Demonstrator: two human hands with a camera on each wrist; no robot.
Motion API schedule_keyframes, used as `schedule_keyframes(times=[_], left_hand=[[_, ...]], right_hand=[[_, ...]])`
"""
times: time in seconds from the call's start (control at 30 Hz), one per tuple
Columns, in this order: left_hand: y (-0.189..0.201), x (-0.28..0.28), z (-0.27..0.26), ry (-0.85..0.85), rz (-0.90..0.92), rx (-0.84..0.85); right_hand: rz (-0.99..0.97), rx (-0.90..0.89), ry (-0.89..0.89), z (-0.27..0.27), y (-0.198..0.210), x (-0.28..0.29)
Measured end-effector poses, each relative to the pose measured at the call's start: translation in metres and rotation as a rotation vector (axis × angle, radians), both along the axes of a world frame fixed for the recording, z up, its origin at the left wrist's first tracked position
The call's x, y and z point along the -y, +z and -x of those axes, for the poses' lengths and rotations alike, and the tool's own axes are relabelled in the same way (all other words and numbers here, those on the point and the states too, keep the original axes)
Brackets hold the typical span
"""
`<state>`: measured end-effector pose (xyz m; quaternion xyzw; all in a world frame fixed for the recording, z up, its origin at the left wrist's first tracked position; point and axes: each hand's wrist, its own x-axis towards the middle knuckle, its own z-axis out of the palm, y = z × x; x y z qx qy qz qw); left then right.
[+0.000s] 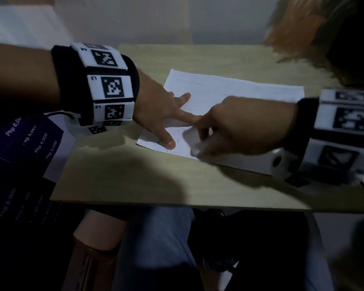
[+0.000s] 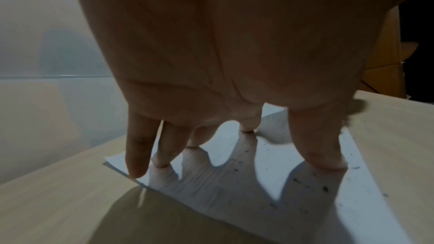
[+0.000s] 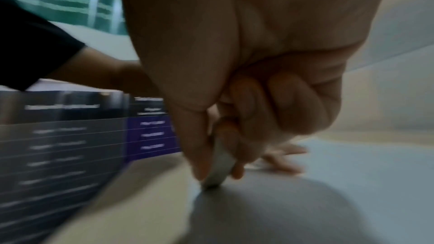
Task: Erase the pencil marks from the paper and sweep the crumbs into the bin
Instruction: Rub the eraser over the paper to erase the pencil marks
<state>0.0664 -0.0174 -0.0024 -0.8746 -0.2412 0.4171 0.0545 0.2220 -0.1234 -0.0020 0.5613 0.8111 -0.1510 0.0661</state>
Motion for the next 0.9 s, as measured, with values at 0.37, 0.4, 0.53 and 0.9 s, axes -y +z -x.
schedule_keyframes(times=[0.37,0.4,0.53,0.9], left_hand=[[-0.002,-0.003,0.0,0.0,0.012,0.014],[-0.002,-0.003,0.0,0.002,0.009,0.01],[-0.002,-0.003,0.001,0.005,0.007,0.013],[-0.003,-0.003,0.002,-0.011,0.006,0.016]], right_hand=[[0.01,-0.025,-0.037,-0.006,0.001,-0.007],[-0.021,-0.017,-0.067,-0.01,0.002,-0.011],[-0.145,0.093,0.006,0.002,-0.005,0.006],[-0.046,0.029,0.034,0.01,-0.003,0.001]])
